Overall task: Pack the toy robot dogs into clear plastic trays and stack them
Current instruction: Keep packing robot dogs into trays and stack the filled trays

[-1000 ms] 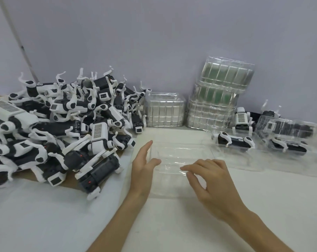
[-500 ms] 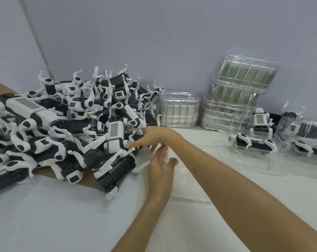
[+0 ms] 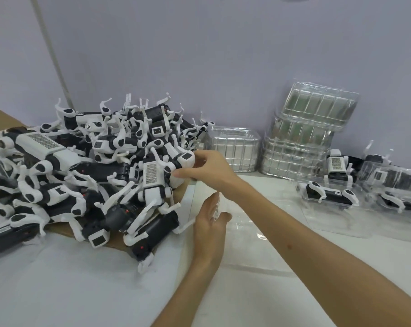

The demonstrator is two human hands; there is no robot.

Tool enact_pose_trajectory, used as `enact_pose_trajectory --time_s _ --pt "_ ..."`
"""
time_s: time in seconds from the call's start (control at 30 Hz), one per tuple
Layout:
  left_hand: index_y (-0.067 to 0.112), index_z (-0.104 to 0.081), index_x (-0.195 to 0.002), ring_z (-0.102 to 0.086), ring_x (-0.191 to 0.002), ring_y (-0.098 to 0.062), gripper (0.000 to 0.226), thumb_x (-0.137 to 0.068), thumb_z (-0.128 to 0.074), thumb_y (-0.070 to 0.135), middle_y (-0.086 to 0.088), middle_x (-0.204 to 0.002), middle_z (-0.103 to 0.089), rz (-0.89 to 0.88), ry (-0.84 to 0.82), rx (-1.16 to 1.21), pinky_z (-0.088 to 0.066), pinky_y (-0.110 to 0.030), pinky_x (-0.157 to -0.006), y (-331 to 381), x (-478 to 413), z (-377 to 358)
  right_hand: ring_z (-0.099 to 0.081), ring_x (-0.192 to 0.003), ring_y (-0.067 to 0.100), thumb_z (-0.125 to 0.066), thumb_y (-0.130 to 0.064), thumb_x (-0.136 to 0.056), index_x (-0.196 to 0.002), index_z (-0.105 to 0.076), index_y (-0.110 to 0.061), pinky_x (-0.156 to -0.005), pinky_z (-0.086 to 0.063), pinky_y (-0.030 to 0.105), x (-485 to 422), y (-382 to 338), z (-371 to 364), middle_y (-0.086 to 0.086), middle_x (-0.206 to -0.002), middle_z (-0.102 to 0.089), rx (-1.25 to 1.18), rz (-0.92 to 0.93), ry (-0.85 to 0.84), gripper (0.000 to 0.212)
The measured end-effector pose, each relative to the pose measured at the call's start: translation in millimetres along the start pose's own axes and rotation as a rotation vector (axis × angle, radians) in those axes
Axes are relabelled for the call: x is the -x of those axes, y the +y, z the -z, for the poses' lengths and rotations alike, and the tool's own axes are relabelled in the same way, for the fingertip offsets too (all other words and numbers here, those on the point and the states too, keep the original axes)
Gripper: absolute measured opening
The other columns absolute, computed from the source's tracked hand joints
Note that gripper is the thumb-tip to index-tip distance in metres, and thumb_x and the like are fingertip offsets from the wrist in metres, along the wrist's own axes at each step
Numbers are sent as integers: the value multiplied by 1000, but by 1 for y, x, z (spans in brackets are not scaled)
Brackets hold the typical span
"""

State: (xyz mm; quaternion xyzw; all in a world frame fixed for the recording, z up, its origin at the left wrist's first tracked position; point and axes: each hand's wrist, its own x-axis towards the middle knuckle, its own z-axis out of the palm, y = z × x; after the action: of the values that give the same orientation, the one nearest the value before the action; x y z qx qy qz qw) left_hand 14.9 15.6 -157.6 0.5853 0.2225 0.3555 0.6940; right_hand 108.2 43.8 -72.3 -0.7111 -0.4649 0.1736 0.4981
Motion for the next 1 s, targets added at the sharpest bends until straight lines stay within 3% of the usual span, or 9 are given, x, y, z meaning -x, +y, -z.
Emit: enact_pose_trajectory --time_s 0.1,0.23,0.33,0.43,0.6,0.7,0.83,0.93,1.0 --pt "34 -55 -118 -50 -120 2 48 -89 -55 -4 17 -125 -58 10 -1 4 -37 -5 -87 0 -1 -1 -71 -90 8 -88 -27 -72 -99 -76 -21 -78 -56 21 10 7 0 -7 -95 -77 -192 -35 6 30" --pt "23 -57 -125 -52 -121 4 44 -86 -59 2 10 -131 -59 25 15 30 -39 -7 -86 -1 -5 2 -69 -98 19 -78 -40 -82 -91 -72 -24 -93 -54 34 8 8 -2 -7 -89 -77 -459 -201 158 19" --pt "25 -56 -120 -52 -116 12 48 -73 -60 17 11 -127 -61 23 7 33 -41 -12 -89 -1 -4 2 -64 -76 9 -66 -54 -88 -83 -64 -22 -65 -52 22 1 0 -4 -8 -74 -71 -599 -379 365 33" --pt "26 -54 -121 -51 -114 12 45 -79 -64 14 13 -125 -59 25 24 29 -41 -12 -88 -3 -4 1 -56 -59 12 -52 -64 -93 -81 -58 -16 -43 -47 18 -7 -1 13 0 -72 -60 -629 -502 528 50" --pt "26 -55 -121 -53 -106 18 57 -64 -59 25 18 -120 -59 23 24 6 -42 -5 -79 -3 -4 1 -63 -54 24 -54 -47 -95 -95 -57 -10 -60 -52 29 9 0 67 10 -67 -64 -1239 -493 284 37" --pt "27 -58 -120 -53 -102 22 56 -64 -59 25 19 -119 -60 19 11 -2 -40 -2 -79 -3 -4 1 -57 -64 23 -62 -33 -91 -106 -59 -6 -71 -48 29 35 5 91 14 -85 -62 -1126 -383 144 31" --pt "31 -61 -117 -52 -110 16 53 -65 -58 26 23 -118 -60 25 3 -12 -39 -6 -83 -3 -3 2 -67 -81 21 -52 -8 -92 -120 -58 2 -70 -52 27 72 5 114 15 -102 -70 -725 -315 24 30" --pt "32 -62 -119 -51 -118 9 54 -65 -59 26 22 -121 -60 23 -6 -21 -38 -10 -88 -2 -1 1 -72 -101 28 -65 -10 -81 -124 -57 -9 -72 -59 32 101 6 129 13 -114 -72 -533 -245 -91 44" --pt "33 -64 -117 -53 -118 8 52 -66 -59 25 22 -120 -62 20 -9 -21 -38 -11 -88 -2 -1 1 -72 -98 27 -74 -11 -70 -114 -63 -18 -73 -59 34 111 7 132 5 -109 -73 -319 -203 -57 46"
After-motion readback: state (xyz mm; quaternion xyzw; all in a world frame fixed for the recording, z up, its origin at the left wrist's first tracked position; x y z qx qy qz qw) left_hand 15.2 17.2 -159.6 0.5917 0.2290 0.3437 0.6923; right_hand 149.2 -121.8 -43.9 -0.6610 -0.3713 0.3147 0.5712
